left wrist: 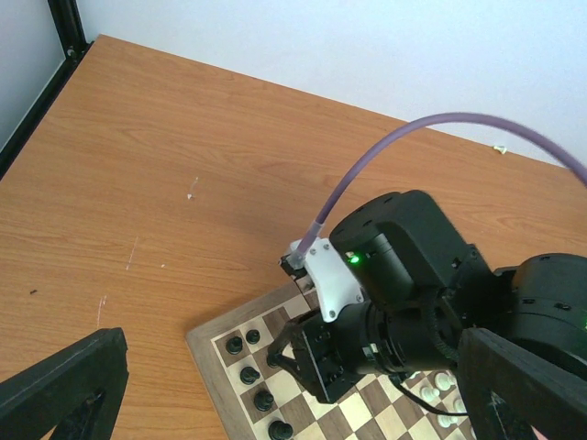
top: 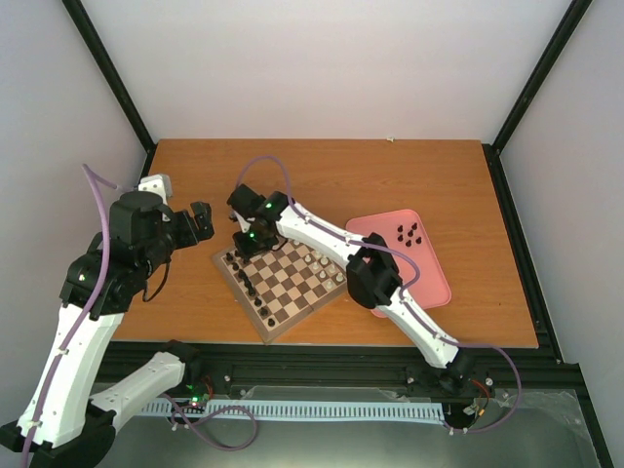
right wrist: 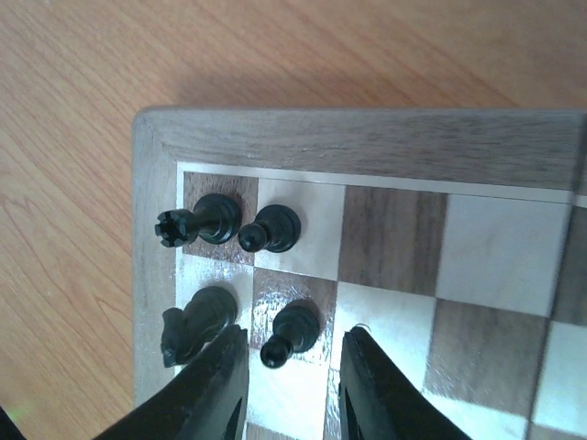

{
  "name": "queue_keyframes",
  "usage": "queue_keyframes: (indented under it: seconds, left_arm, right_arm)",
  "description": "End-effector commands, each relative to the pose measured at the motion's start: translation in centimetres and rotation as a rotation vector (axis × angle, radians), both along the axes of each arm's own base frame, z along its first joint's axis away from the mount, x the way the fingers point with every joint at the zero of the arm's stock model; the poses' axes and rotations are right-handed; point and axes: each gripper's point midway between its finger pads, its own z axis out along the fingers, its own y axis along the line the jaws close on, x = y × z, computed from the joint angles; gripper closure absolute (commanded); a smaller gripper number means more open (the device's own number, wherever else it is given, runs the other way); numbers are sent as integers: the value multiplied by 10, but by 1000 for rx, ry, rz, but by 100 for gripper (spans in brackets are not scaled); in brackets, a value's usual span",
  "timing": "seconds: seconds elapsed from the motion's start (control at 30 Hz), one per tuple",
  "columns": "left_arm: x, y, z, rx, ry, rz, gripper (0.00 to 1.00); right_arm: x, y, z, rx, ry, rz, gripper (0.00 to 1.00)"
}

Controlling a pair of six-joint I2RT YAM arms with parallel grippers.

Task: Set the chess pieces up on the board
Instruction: Place the chess piece on the chessboard, then pick up the chess piece from the storage box.

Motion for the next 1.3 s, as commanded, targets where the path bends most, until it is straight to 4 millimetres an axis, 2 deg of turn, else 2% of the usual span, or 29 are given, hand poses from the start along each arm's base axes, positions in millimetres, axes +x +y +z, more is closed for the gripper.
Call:
queue_keyframes:
  seconds: [0.0, 0.1, 0.2, 0.27, 0.37, 0.4, 0.43, 0.53, 0.63, 0.73, 0.83, 0.97, 1.27]
  left_arm:
    - [-1, 0, 6, 7, -21, -16, 0]
    - [-1, -1, 6, 7, -20, -17, 0]
    - [-1, 0, 7, 12, -21, -17, 0]
    - [0, 0, 7, 18, -21, -15, 0]
    - [2, 0, 5, 25, -13, -15, 0]
    - [3, -1, 5, 26, -10, -16, 0]
    - [4, -1, 4, 28, -7, -16, 0]
    - [7, -3, 4, 29, -2, -19, 0]
    - [11, -4, 2, 33, 5, -19, 0]
    - [15, -5, -1, 38, 16, -15, 0]
    - [18, -6, -3, 38, 22, -13, 0]
    - [23, -9, -8, 29, 34, -17, 0]
    - [35, -18, -11, 6, 43, -30, 0]
  right_arm:
    - [17, -7, 75, 76, -123, -47, 69]
    - [22, -19, 99, 78, -161, -64, 68]
    - [31, -44, 121, 44, -211, -102, 61]
    - [41, -70, 129, 9, -235, -151, 57]
    - [68, -124, 131, -46, -236, -271, 54]
    - [79, -145, 129, -67, -234, -318, 54]
    - [85, -169, 116, -113, -212, -359, 54]
    - [106, -237, 101, -198, -183, -492, 55]
    - [114, -293, 82, -301, -151, -582, 55]
    - [109, -337, 59, -367, -92, -646, 56]
    - [105, -373, 37, -371, -36, -712, 56]
    - [103, -395, 15, -361, 13, -737, 56]
    - [112, -409, -7, -415, 11, -720, 56]
